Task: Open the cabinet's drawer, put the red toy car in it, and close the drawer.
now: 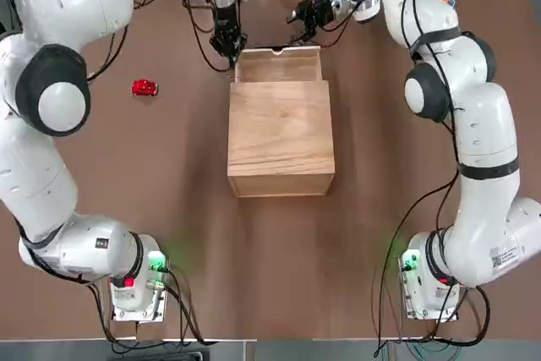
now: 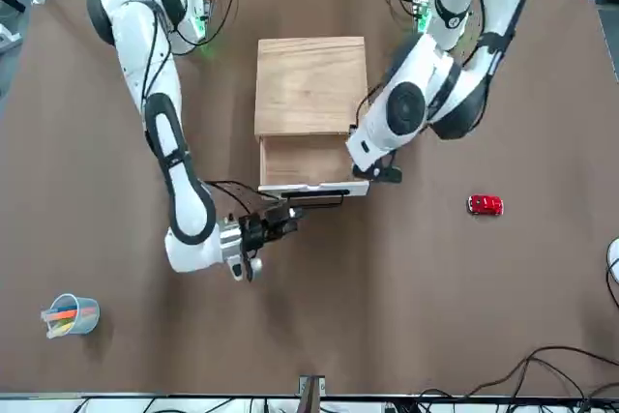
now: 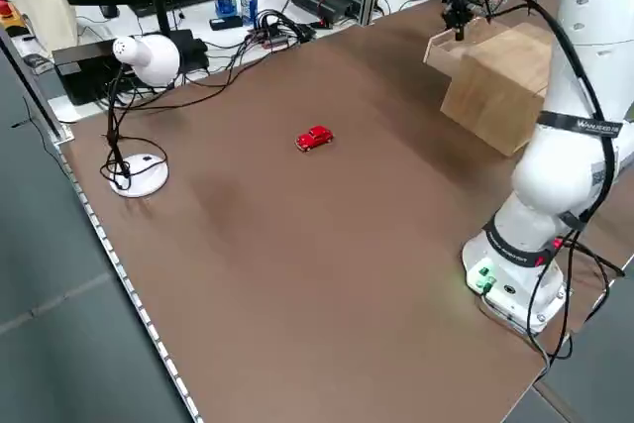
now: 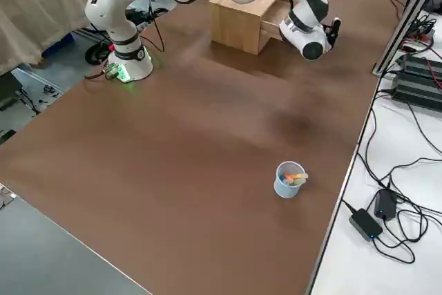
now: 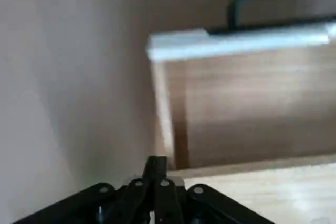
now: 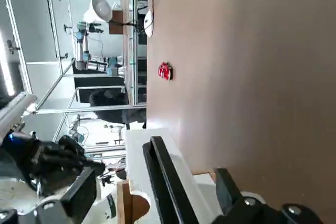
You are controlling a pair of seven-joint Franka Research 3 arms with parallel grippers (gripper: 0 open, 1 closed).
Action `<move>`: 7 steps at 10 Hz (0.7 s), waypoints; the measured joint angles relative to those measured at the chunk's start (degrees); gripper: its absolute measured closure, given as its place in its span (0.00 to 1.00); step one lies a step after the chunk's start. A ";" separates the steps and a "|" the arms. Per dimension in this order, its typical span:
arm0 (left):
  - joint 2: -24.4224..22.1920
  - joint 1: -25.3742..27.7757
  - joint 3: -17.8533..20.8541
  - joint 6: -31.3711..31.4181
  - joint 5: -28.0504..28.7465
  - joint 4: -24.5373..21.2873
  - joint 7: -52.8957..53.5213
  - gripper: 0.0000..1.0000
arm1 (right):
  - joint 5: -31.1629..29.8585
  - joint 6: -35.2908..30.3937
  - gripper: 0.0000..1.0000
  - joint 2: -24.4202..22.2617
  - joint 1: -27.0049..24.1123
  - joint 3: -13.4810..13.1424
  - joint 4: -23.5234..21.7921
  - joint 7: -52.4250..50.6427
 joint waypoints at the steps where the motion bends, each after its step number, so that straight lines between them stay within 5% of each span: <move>1: -2.02 0.32 2.37 -0.76 0.01 0.13 -2.12 0.93 | -5.71 -1.52 0.00 -1.43 -0.67 -2.08 0.41 2.62; 2: -4.04 0.45 4.60 -1.35 0.02 -0.01 -6.11 0.89 | -11.84 -4.38 0.00 -3.27 -1.07 -4.64 0.99 5.82; 5: -7.10 0.35 10.08 -1.18 0.06 -2.41 -21.82 0.44 | -27.64 -18.23 0.00 -7.46 -0.90 -17.27 6.89 9.22; 7: -8.08 0.32 15.09 3.36 0.12 -5.48 -29.06 0.15 | -36.60 -24.12 0.00 -9.69 -0.92 -22.97 9.54 9.52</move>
